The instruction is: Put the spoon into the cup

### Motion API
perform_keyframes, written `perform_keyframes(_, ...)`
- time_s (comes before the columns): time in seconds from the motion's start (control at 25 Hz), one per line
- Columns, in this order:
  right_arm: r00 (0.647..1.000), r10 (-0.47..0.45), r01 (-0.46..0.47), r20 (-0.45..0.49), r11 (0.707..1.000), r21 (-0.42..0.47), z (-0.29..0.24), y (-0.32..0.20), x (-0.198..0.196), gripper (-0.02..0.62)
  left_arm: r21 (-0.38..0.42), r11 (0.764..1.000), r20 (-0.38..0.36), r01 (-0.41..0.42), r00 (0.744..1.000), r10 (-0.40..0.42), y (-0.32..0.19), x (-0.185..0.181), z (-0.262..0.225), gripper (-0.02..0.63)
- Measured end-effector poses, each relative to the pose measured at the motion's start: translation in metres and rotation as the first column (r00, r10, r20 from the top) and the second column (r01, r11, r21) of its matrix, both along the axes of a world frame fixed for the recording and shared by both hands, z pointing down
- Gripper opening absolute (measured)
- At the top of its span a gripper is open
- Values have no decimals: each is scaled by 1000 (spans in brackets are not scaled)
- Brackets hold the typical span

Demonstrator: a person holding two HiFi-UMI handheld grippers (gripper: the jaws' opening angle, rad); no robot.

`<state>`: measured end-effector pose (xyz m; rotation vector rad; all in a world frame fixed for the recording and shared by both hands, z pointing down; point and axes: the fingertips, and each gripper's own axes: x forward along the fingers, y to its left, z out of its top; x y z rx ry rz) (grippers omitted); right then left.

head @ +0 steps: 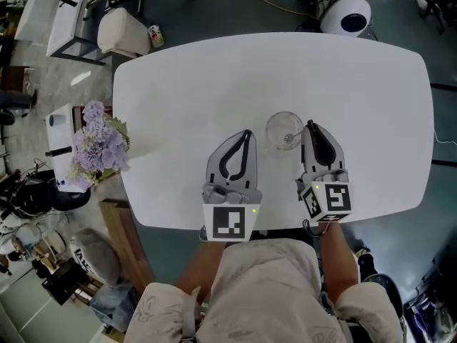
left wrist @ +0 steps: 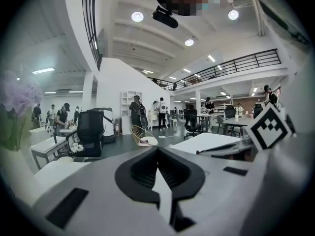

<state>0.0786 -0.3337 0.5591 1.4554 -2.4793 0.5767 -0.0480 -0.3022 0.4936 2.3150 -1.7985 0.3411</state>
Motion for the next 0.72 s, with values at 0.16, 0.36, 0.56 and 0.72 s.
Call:
perform_keyframes(0.16, 1000, -1, 2, 23, 1000, -24, 8, -3, -1, 44, -13, 1000, 3, -6, 1000, 6, -5, 3, 5, 3)
perform_keyframes(0.36, 999, -4, 5, 43, 999, -36, 14, -3, -1, 46, -9, 999, 34, -36, 999, 37, -7, 6, 6, 3)
perform_keyframes(0.56, 999, -10, 12, 43, 999, -44, 23, -5, -6, 53, -13, 1000, -4, -7, 1000, 7, -7, 4, 11, 3)
perform_keyframes(0.72, 998, -42, 44, 37, 998, -41, 22, 0, -8, 131, -9, 1000, 29, -25, 999, 25, -3, 7, 6, 3)
